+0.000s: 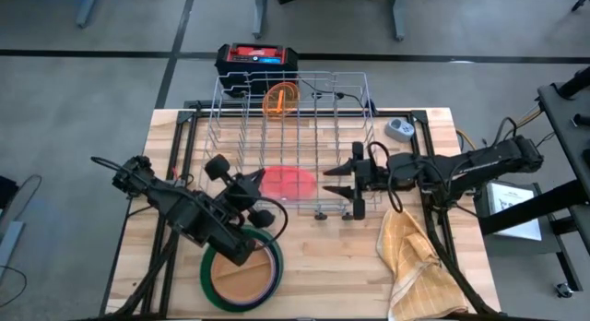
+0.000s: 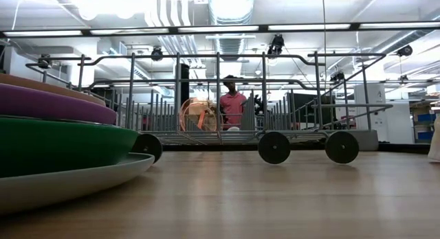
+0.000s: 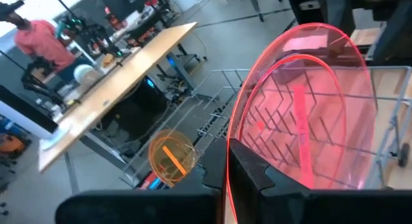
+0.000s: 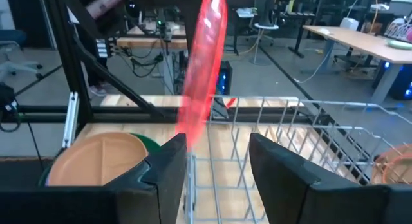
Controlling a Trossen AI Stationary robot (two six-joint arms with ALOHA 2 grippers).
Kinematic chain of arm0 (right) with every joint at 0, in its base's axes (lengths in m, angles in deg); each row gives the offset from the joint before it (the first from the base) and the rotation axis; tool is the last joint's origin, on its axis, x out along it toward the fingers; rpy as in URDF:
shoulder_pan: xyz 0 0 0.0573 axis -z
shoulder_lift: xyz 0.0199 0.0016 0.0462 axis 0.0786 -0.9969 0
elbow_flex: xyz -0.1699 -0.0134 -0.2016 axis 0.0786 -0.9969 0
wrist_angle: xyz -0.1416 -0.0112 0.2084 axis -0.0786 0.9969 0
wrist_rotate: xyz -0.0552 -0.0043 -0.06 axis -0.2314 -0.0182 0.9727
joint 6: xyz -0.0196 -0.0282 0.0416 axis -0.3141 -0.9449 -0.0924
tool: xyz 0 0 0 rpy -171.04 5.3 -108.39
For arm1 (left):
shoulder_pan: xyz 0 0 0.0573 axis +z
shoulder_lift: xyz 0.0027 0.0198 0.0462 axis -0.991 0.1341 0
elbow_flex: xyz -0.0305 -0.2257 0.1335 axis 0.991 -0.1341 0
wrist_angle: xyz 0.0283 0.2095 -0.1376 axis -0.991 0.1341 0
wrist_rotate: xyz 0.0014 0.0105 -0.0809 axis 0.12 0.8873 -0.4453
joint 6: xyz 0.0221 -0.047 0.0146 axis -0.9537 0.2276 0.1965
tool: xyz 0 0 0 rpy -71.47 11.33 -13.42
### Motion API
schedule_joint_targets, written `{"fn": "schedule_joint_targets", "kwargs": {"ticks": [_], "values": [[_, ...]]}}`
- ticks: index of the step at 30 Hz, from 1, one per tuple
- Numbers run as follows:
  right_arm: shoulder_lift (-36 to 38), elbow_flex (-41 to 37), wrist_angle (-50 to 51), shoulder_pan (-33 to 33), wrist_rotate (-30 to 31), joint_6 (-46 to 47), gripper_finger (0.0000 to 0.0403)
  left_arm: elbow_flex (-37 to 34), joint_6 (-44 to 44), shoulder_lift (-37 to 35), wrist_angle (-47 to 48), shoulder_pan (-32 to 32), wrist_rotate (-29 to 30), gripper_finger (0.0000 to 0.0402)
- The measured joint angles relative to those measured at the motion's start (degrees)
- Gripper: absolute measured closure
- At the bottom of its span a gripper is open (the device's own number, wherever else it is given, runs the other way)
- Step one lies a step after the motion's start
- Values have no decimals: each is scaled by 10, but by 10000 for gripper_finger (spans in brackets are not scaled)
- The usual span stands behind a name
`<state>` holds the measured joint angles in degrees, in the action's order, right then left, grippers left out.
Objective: Sort dishes
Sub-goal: Put the transparent pink plate into the dish rack
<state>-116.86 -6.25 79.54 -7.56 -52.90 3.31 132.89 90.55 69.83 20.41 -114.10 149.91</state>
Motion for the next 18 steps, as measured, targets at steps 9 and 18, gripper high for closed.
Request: {"fn": "schedule_joint_targets", "kwargs": {"ticks": [9, 18], "values": [[-37, 41, -1, -1, 0, 2, 239, 0, 0, 0, 0, 7, 5, 401], [-80, 81, 1, 0, 1, -7, 238, 0, -7, 0, -5, 7, 15, 401]]}}
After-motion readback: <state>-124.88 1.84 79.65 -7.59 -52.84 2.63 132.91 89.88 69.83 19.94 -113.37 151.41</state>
